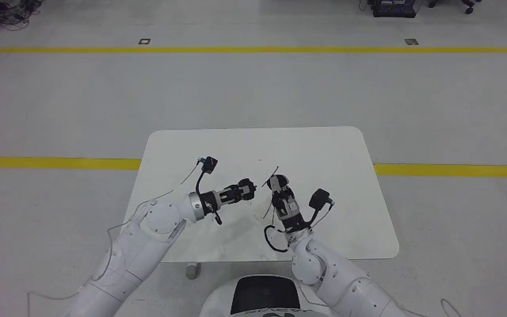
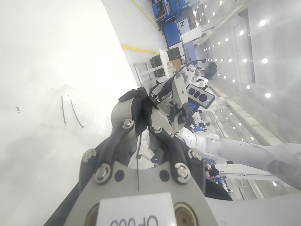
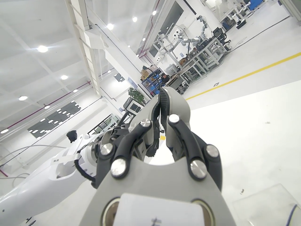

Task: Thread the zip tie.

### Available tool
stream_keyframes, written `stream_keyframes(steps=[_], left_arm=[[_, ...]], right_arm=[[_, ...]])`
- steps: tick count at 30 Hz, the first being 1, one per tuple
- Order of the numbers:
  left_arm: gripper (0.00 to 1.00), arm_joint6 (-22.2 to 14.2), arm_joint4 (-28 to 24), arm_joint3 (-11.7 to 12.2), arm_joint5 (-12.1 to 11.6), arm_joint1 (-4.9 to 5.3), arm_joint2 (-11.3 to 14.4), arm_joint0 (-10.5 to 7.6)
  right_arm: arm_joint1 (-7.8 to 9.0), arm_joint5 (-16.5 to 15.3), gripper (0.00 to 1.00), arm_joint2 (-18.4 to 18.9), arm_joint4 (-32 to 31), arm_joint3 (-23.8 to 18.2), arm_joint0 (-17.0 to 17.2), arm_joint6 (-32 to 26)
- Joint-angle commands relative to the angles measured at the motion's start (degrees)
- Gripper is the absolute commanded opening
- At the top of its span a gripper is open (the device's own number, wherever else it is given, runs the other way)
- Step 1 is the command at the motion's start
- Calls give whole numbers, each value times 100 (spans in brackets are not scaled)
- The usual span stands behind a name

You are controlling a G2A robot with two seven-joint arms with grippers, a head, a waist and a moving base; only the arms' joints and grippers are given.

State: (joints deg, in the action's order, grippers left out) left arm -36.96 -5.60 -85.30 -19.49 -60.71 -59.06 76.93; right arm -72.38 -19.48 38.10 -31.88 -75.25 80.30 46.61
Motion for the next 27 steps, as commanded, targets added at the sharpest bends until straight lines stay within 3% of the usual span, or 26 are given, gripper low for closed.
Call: stream_keyframes(steps=[1,27], left_arm=[[0,-7,0,-5,1,2,10,-3],[0,-19,-56,-2,1,29,59,-32]], right_arm=[[-8,0,0,-2,17,9,-10,-31],[-130,0,0,-38,7,165,-91,-117]])
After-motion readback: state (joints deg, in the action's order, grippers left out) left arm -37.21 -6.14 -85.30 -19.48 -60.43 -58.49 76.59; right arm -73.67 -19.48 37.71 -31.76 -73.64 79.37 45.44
